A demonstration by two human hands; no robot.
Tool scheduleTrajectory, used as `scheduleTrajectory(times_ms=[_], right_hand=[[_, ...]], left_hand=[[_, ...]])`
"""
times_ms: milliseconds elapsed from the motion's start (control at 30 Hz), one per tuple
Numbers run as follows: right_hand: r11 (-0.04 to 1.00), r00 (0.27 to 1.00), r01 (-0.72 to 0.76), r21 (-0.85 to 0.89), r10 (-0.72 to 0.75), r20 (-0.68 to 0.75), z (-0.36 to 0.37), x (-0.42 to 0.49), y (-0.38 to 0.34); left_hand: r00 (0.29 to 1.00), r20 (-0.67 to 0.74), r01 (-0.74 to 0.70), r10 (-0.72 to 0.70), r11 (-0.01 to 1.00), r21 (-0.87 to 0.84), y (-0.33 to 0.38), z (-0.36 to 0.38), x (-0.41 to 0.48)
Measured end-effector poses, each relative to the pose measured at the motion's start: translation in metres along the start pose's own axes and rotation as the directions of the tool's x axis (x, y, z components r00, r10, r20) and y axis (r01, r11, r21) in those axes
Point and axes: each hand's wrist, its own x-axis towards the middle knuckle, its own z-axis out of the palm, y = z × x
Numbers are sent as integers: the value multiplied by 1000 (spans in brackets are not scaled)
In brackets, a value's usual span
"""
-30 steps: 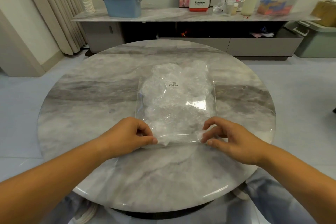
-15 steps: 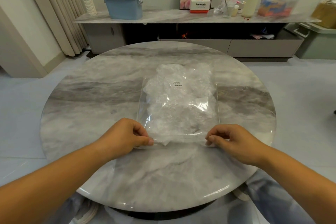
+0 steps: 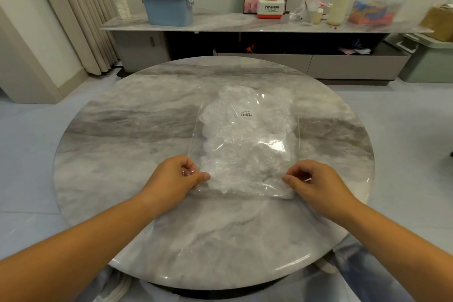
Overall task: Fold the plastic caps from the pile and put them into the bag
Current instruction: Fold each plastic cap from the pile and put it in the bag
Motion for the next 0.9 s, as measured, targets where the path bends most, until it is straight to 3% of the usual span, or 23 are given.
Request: scheduleTrajectory(times_ms=[267, 533, 767, 833, 900], right_hand=[[985, 997, -81, -150, 78, -26, 6, -1, -4], [972, 986, -165, -165, 166, -9, 13, 0, -7], [958, 969, -246, -149, 239, -64, 7, 5, -5], [942, 957, -288, -170, 278, -81, 6, 7, -4], [922, 942, -334, -197, 323, -89, 5, 10, -3]], left_hand=[[990, -35, -121, 139, 941, 317, 3, 2, -4], [999, -2, -35, 47, 776, 630, 3, 6, -1], [1000, -9, 5, 3, 678, 735, 3, 6, 6], [994, -71, 2, 77, 666, 746, 3, 6, 5], [926, -85, -193, 368, 654, 731, -2, 11, 4]])
